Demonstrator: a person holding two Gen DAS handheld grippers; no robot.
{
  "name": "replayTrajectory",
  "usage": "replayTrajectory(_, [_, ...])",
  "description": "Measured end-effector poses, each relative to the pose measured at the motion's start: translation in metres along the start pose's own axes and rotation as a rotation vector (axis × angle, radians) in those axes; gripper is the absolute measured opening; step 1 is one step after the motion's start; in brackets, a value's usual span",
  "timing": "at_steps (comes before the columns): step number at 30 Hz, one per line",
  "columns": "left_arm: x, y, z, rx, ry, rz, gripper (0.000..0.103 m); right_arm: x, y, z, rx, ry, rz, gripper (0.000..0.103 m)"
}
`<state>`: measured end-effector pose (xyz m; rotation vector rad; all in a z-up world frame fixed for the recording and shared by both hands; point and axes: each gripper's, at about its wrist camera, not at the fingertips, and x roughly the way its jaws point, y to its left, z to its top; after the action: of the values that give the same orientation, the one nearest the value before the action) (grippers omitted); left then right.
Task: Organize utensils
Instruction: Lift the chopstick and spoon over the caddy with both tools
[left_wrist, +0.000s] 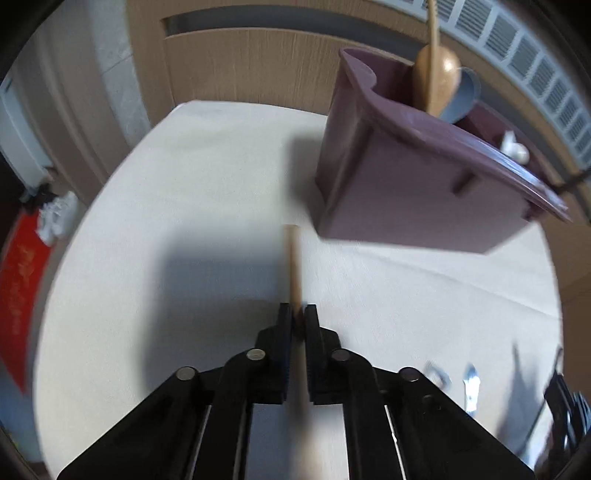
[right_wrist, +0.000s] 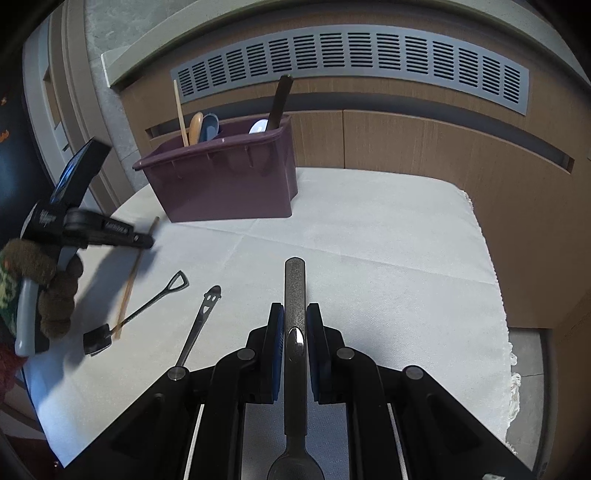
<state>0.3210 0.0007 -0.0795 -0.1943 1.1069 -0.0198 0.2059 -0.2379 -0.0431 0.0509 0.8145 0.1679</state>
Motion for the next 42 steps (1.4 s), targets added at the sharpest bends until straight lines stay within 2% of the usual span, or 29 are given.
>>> replayTrajectory(4, [-0.041,0.012,-0.045,-0.041,-0.142,-0.072,0.006,-0.006,-0.002,0.004,0.014,-0.030,0.026,0.012])
replayTrajectory(8, [-0.074,0.012,-0.064,-0.056,-0.253,-0.120,0.006,-0.005,0.002,0.008,0.016,-0.027,0.039,0.012])
replayTrajectory(16, [-0.132,0.021,-0.061,-0.045,-0.385,-0.229,0.006,-0.024,0.007,0.023,0.029,-0.092,0.065,0.012])
replayTrajectory(20, [-0.150,0.012,-0.054,0.010,-0.468,-0.209,0.006,-0.029,0.012,0.033,0.025,-0.119,0.064,0.012])
replayTrajectory(24, [-0.162,0.006,-0.035,0.023,-0.511,-0.251,0.006,-0.034,0.020,0.049,0.017,-0.165,0.075,0.012])
replayTrajectory(26, [-0.184,0.001,-0.017,0.024,-0.591,-0.293,0.006,-0.049,0.024,0.077,0.013,-0.250,0.090,0.012])
replayTrajectory(28, [-0.213,-0.007,0.004,0.034,-0.724,-0.317,0.006,-0.068,0.029,0.109,0.006,-0.378,0.083,0.012])
replayTrajectory(30, [-0.232,-0.016,0.025,0.040,-0.871,-0.285,0.006,-0.080,0.032,0.139,0.019,-0.482,0.077,0.012])
replayTrajectory(32, [-0.234,-0.021,0.044,0.027,-0.952,-0.263,0.006,-0.079,0.031,0.169,0.059,-0.552,0.101,0.012])
replayTrajectory(36, [-0.216,-0.021,0.074,-0.009,-1.021,-0.237,0.006,-0.055,0.031,0.202,0.083,-0.593,0.082,0.012])
replayTrajectory(42, [-0.172,-0.013,0.092,-0.054,-1.049,-0.295,0.006,-0.006,0.031,0.216,0.107,-0.558,0.063,0.012])
